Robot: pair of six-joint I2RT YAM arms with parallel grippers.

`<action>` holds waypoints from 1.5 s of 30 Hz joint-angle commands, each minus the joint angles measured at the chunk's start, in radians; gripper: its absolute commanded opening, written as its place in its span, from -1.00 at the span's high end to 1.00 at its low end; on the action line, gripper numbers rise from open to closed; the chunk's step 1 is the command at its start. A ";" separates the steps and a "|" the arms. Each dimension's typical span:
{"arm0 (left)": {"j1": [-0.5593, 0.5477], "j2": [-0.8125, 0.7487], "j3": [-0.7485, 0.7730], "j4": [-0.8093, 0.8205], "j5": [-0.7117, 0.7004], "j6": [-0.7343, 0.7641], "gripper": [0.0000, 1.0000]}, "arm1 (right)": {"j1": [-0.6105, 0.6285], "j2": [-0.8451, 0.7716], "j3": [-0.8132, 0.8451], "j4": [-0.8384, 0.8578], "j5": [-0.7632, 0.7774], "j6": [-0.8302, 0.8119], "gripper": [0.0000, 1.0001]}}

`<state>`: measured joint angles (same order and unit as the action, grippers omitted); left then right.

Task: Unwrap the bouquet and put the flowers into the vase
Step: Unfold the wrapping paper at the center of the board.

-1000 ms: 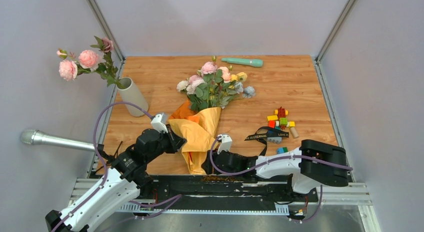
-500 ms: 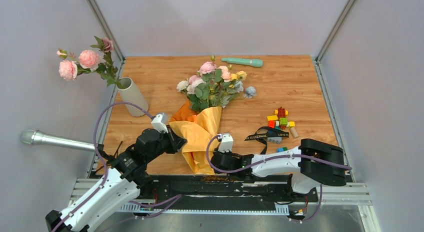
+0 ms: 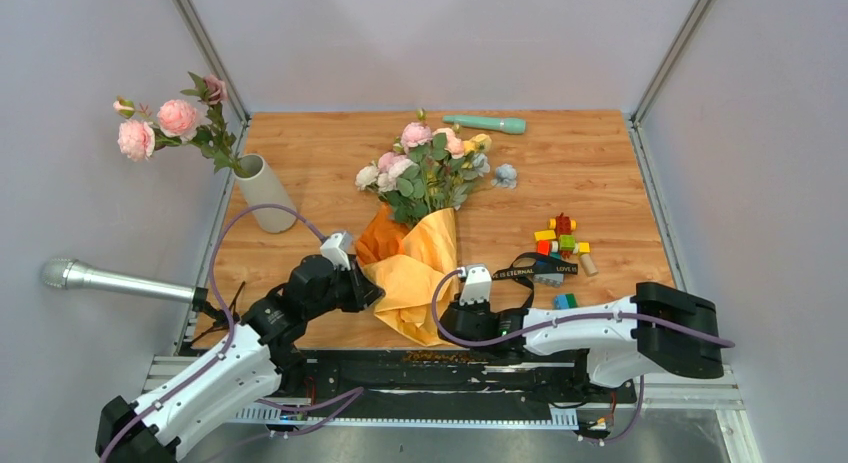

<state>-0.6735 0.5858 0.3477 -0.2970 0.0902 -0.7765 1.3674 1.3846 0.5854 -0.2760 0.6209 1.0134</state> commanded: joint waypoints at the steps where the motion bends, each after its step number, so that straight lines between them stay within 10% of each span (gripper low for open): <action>1: 0.005 0.002 -0.012 0.059 0.024 0.015 0.65 | -0.002 -0.054 -0.021 -0.076 0.062 0.004 1.00; 13: 0.004 -0.193 0.089 -0.226 -0.084 0.065 -0.28 | -0.002 -0.274 -0.034 -0.082 -0.003 -0.075 0.07; 22: 0.005 -0.192 0.274 -0.321 -0.082 0.100 -0.57 | -0.002 -0.558 -0.117 0.010 -0.068 -0.074 -0.61; 45: 0.003 0.004 0.318 -0.174 0.193 0.150 -0.81 | 0.050 -0.153 0.010 0.417 -0.156 -0.400 -0.74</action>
<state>-0.6735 0.5804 0.6365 -0.5533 0.2024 -0.6640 1.4029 1.1908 0.5575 0.0311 0.4534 0.6624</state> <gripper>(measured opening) 0.902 0.873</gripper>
